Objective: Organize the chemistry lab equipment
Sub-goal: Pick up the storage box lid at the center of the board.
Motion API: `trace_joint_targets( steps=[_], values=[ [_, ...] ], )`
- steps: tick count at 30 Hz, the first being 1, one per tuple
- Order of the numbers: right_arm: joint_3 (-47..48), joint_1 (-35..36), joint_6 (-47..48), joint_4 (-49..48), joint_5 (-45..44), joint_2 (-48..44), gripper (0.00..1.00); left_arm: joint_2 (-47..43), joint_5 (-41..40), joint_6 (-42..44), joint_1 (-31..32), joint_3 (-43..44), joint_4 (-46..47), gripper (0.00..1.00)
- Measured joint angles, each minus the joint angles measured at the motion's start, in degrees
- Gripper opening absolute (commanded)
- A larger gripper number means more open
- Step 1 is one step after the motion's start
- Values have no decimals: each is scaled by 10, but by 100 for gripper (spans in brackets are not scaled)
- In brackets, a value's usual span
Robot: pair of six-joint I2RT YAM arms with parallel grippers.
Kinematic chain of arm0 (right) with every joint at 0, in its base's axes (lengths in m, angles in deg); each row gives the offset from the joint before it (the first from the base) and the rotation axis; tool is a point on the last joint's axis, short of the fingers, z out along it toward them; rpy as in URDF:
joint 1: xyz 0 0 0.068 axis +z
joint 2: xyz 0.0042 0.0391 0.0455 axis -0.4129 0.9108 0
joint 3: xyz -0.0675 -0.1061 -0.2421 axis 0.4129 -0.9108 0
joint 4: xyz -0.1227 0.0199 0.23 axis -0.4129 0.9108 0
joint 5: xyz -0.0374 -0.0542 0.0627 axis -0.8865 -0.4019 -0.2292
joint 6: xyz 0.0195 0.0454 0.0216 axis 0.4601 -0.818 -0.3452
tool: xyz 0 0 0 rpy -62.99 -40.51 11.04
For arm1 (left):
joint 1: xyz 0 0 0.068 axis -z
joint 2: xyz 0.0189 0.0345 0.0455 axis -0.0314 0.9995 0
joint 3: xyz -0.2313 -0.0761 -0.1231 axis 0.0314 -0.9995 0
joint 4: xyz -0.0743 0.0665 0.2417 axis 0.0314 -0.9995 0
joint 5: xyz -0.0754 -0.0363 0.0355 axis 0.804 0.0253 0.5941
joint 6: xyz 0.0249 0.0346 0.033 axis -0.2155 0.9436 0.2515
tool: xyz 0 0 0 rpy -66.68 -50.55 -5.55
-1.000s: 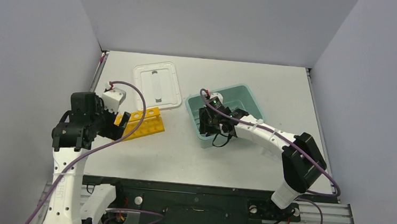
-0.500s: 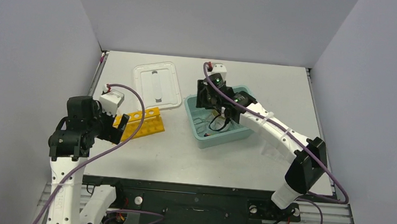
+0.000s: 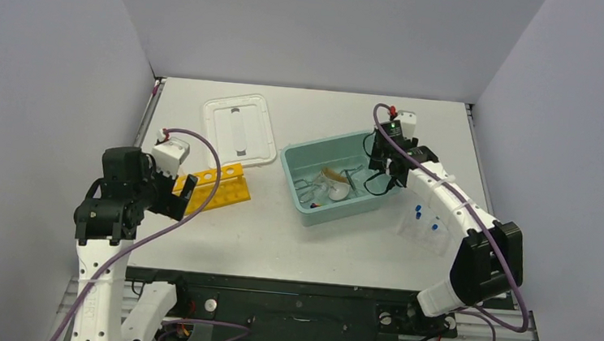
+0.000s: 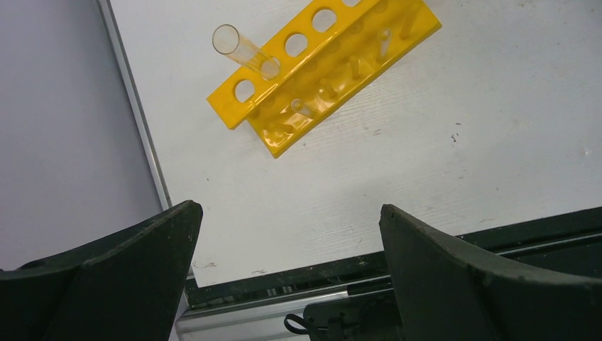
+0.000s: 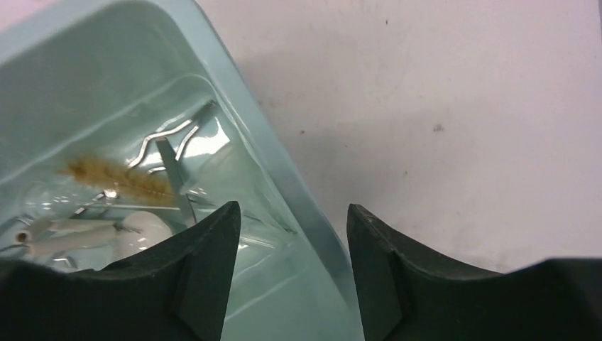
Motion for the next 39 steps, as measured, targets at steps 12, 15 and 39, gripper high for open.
trace_joint_targets(
  steps=[12,15,39],
  values=[
    [-146,22,-51,-23,-9,-102,42,2,0,1,0,-1,0,97],
    [-171,70,-81,-4,-33,-143,45,2,0,2,0,-1,0,97],
    [624,300,-67,97,-77,330,64,1,0,14,0,-6,-6,96]
  ],
)
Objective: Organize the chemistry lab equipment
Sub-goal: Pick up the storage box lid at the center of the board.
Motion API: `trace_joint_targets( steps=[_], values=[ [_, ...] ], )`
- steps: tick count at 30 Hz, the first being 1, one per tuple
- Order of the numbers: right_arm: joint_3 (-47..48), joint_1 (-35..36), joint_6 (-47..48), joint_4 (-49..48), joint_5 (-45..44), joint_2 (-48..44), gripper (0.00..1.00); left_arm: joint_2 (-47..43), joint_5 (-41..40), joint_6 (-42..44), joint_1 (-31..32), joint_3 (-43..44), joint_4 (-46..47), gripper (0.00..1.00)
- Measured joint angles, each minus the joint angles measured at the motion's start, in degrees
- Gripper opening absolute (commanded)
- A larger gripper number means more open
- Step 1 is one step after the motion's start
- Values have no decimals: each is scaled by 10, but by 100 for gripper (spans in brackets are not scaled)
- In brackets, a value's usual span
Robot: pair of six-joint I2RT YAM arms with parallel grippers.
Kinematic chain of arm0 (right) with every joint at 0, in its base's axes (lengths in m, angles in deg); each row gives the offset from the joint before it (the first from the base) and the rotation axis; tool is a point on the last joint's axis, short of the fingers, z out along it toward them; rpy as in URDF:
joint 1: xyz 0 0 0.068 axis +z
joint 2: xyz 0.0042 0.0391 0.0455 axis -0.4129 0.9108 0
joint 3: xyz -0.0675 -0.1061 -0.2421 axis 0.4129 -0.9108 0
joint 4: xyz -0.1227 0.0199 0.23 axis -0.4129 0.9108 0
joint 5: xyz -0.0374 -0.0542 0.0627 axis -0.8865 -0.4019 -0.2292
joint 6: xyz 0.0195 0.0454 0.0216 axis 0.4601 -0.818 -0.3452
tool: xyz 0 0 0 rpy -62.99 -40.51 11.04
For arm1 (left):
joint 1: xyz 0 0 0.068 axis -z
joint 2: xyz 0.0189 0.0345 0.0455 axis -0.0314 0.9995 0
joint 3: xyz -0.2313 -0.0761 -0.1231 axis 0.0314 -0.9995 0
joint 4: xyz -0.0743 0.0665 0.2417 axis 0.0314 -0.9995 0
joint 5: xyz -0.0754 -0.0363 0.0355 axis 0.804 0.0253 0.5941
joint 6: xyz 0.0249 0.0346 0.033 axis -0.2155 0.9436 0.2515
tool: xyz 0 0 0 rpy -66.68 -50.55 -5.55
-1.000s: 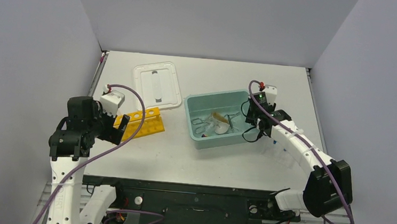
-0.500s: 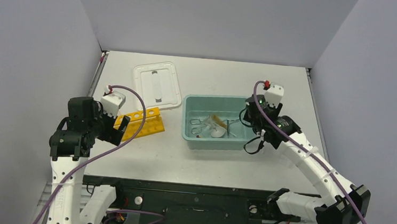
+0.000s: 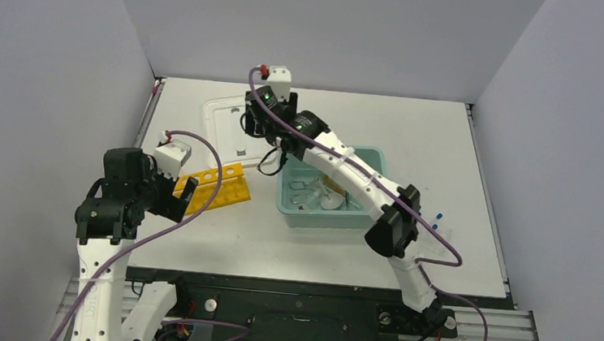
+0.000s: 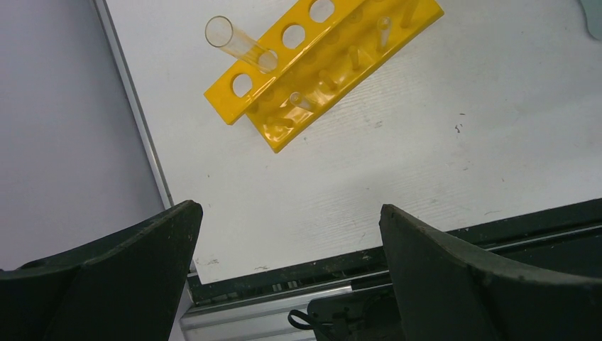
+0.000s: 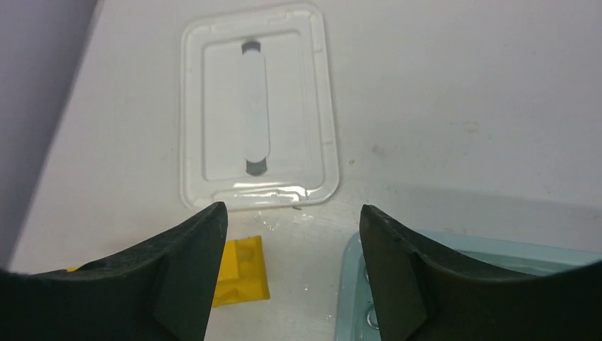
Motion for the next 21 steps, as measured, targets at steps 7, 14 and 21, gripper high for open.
trace_joint_targets(
  steps=[7,14,21],
  values=[
    [-27,-1,-13,-5,87,122,64,-1,-2,4,0,0,-1,96],
    [-42,-1,-32,-45,129,125,62,0,-3,8,0,-1,-1,97],
    [-130,0,-75,-121,155,125,61,-2,-9,15,0,-13,0,97]
  ],
)
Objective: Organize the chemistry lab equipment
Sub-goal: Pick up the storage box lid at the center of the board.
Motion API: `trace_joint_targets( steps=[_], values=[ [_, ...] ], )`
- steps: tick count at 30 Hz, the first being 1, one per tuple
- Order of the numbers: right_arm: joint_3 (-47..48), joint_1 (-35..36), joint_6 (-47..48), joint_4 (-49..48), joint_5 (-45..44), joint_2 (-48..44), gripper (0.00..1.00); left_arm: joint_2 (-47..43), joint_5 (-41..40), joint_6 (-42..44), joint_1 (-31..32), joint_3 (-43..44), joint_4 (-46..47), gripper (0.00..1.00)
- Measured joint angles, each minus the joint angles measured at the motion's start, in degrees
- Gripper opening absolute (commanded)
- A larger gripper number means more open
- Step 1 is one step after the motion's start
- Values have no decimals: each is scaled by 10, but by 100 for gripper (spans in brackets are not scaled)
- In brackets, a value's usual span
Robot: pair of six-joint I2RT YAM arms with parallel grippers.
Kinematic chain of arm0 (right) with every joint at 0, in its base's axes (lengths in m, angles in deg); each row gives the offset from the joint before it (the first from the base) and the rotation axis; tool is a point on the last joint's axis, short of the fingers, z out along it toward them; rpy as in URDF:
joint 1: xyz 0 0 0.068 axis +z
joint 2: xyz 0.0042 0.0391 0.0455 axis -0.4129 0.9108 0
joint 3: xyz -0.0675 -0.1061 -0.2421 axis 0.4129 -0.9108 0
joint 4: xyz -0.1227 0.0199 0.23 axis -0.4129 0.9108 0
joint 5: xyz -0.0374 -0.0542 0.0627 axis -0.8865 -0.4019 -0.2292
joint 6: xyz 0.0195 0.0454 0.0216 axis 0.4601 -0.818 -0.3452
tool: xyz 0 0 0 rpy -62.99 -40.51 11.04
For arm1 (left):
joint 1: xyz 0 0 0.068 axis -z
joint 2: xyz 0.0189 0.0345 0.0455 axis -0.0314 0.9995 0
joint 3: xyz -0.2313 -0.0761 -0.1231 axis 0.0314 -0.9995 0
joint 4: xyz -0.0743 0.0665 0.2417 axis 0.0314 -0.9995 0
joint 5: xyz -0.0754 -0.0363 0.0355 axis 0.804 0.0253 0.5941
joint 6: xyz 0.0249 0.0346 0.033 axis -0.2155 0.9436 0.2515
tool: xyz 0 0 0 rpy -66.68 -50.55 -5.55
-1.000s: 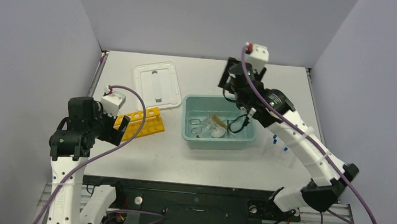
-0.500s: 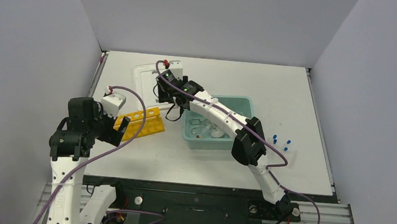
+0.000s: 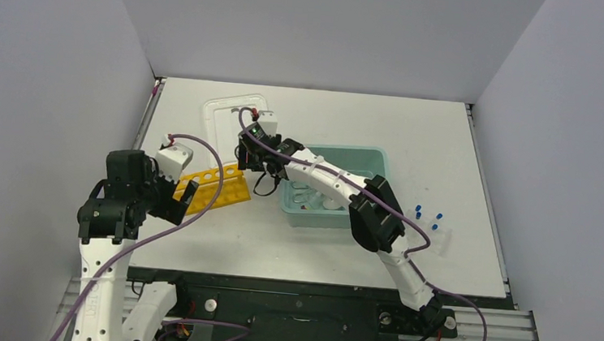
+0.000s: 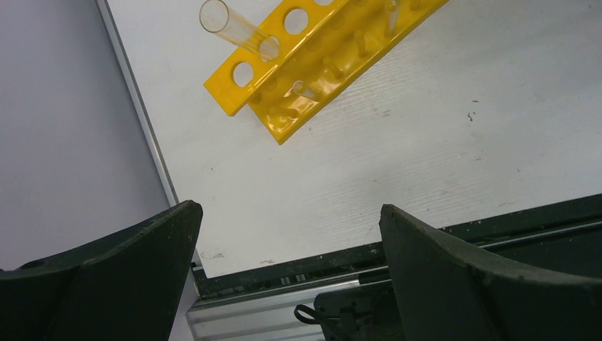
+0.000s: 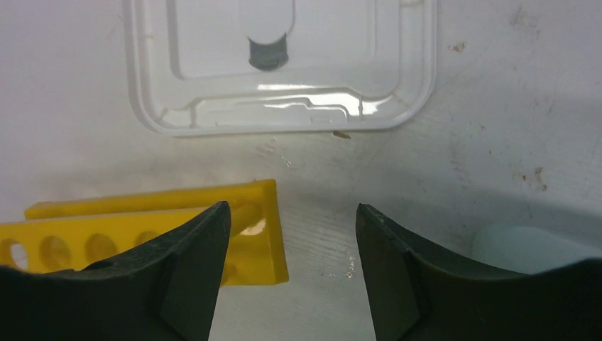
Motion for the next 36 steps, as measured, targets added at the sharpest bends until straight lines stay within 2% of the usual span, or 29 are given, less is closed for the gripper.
trace_joint_targets(
  steps=[2,7,15,20,25,36],
  values=[
    [-39,0,-12,-5,5,1,60,-1,-3,2,0,-5,0,97],
    [-66,-13,-27,-17,12,17,60,-2,-6,4,0,-6,0,97],
    [-90,-86,-21,-25,5,18,61,-9,-13,16,0,-7,0,97],
    [-45,-110,-20,-11,-5,32,59,-10,-15,17,0,-8,-1,96],
    [23,-96,-29,-18,-8,66,55,-10,-15,19,0,-8,-2,96],
    [22,-76,-56,-27,-21,112,50,-19,-16,28,0,-17,-3,97]
  ],
)
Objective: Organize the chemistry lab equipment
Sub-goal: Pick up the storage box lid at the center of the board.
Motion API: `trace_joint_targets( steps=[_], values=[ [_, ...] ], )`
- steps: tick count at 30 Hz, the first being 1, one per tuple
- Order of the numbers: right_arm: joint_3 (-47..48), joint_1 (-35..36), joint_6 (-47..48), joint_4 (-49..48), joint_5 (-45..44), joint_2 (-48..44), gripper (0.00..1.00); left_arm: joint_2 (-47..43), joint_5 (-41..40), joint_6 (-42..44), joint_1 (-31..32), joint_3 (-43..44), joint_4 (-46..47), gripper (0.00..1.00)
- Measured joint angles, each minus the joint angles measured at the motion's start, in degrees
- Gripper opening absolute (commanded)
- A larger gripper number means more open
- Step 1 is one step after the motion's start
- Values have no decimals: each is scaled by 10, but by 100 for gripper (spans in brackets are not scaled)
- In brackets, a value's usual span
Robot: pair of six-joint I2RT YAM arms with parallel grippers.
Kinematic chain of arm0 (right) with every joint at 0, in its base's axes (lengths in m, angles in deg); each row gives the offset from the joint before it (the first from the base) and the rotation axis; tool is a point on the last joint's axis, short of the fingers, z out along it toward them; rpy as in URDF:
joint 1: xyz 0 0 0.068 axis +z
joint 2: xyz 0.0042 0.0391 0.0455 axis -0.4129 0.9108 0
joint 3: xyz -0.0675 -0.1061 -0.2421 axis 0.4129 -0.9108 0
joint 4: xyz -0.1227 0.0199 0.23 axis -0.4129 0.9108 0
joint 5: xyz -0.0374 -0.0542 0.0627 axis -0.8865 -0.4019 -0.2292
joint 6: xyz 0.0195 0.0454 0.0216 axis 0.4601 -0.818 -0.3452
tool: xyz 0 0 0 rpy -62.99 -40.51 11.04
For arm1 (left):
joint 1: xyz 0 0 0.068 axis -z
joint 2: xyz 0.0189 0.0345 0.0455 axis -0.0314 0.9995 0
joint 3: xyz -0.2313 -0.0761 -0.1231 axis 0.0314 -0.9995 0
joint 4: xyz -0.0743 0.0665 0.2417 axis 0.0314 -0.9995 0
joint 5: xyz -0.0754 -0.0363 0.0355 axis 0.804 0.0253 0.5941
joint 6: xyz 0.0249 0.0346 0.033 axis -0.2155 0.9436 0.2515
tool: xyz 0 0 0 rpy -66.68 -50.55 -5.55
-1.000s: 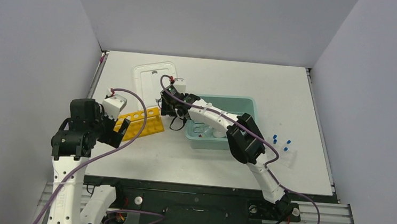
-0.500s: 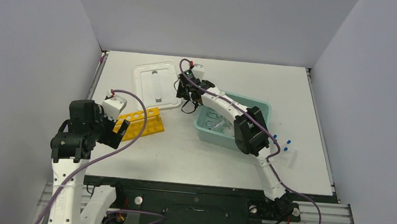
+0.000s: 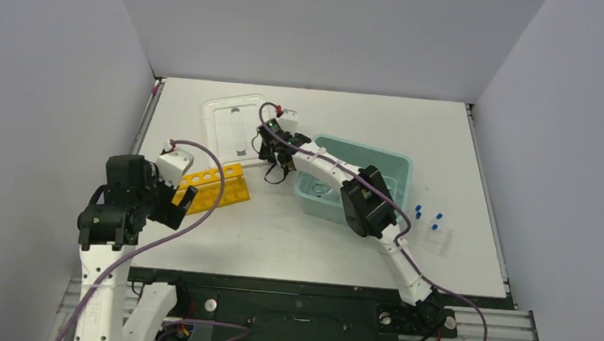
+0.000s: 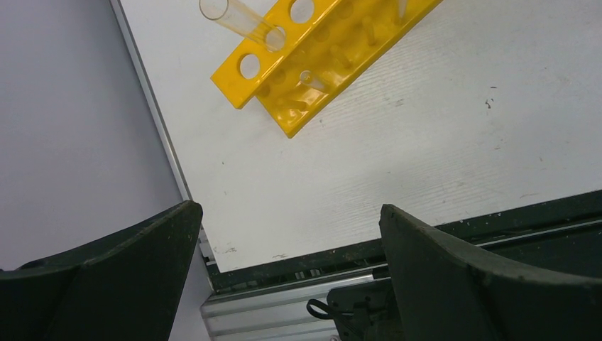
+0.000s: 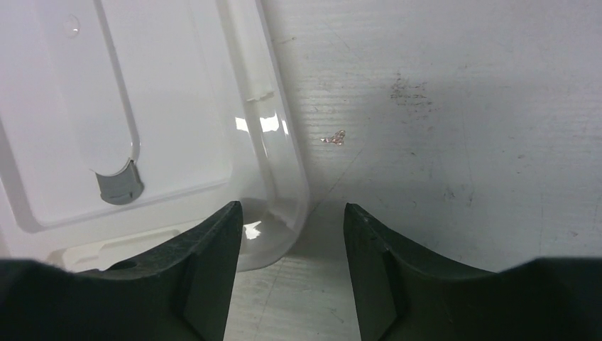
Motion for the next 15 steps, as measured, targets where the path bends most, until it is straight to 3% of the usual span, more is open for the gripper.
trace_joint_targets(
  steps=[5,10,15],
  values=[
    [0,2,-2,-5,-13,1,40,0,0,1,0,-7,0,97],
    [-2,2,-7,-14,-21,1,16,-2,0,3,0,-16,0,97],
    [-8,5,-9,-15,-26,1,0,-2,-1,4,0,-17,0,97]
  ],
)
